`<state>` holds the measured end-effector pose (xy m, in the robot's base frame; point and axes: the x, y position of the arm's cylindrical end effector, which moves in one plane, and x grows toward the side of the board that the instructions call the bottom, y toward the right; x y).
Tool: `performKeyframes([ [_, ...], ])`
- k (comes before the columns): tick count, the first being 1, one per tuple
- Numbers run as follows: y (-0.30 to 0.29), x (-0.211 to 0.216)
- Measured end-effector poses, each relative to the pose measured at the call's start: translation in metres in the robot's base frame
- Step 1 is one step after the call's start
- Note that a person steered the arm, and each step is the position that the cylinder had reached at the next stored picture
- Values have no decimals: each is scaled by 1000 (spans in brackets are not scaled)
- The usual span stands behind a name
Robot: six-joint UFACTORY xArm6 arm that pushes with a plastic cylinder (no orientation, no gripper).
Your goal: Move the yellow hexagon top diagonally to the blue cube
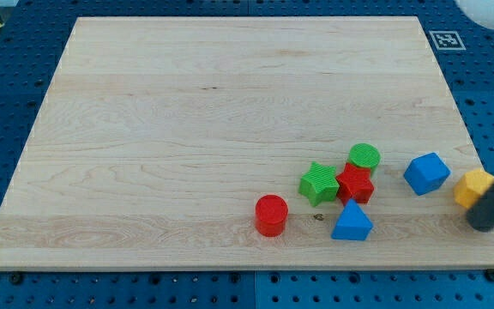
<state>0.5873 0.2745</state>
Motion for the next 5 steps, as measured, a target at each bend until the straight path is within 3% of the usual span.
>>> performKeyframes([
  [1,28,17],
  [2,29,1],
  [5,-36,-58],
])
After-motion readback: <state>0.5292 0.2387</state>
